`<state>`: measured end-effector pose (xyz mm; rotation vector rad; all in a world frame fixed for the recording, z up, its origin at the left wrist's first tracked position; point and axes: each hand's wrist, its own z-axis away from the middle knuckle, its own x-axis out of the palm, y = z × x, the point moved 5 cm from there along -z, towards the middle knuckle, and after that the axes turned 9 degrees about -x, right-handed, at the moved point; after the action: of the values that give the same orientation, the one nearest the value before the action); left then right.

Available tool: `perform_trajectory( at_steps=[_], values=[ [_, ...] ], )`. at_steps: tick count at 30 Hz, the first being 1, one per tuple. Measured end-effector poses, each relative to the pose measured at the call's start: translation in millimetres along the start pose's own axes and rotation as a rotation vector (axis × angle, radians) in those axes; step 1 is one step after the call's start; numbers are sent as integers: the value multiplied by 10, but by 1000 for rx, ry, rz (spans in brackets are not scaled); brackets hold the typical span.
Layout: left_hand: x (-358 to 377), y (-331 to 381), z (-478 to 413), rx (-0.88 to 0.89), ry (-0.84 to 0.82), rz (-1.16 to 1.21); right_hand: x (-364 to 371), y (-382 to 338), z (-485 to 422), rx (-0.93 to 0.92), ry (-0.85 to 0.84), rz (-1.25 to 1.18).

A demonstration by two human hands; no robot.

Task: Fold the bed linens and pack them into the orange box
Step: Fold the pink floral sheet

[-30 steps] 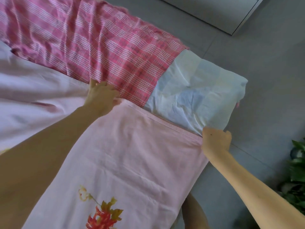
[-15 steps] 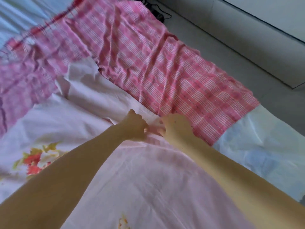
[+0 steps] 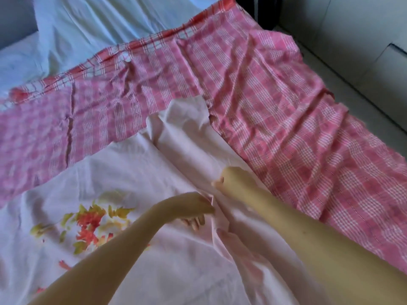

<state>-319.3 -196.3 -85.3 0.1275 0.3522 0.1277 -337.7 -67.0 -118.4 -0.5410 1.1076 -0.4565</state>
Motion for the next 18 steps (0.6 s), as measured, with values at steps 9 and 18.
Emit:
perform_trajectory(
  at_steps=[9,18],
  values=[
    [-802,-497,-321,-195,753,35,405,-563,205,-367,261,279],
    [-107,-2196,7,-489,580,1433,779,-1020,657,-794,108,205]
  ],
)
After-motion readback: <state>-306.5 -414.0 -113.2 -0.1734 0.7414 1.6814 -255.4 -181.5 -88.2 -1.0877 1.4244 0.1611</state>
